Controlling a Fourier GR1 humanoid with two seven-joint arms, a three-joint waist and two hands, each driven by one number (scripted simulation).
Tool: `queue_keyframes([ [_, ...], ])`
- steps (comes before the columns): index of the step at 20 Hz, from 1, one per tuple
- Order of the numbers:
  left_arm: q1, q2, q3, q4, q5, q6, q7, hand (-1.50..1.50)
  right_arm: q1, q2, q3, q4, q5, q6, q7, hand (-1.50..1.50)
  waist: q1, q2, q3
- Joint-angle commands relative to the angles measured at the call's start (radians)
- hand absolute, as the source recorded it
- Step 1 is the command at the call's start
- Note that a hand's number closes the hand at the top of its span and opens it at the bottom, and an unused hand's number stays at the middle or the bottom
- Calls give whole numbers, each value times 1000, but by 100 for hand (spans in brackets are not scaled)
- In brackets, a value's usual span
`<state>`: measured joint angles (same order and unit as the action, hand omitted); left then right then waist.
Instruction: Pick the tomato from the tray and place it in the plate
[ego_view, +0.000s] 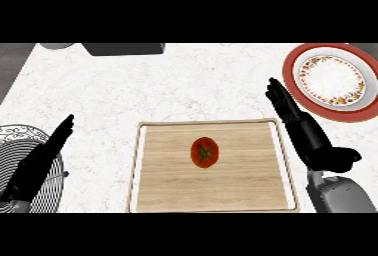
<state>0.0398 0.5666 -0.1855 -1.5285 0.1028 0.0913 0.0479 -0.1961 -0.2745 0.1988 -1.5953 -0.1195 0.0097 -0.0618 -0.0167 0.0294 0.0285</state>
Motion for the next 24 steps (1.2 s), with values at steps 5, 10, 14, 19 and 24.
queue_keyframes([
  [5,-86,-186,18,72,6,160,93,0,-93,153,177,-99,-42,77,29,150,25,-28,-30],
  [10,-23,-212,20,74,54,154,112,0,-194,-246,113,-123,553,-75,-91,150,-14,-62,-44],
  [14,-71,-238,23,59,44,186,134,0,62,138,125,8,309,-292,-252,150,17,-17,-21],
  [19,-123,-309,-14,131,-5,227,116,0,95,102,209,153,203,-49,-642,-150,19,-22,-27],
  [24,-70,-278,12,89,20,190,118,0,28,-17,244,199,487,-143,-550,-150,22,-30,-29],
])
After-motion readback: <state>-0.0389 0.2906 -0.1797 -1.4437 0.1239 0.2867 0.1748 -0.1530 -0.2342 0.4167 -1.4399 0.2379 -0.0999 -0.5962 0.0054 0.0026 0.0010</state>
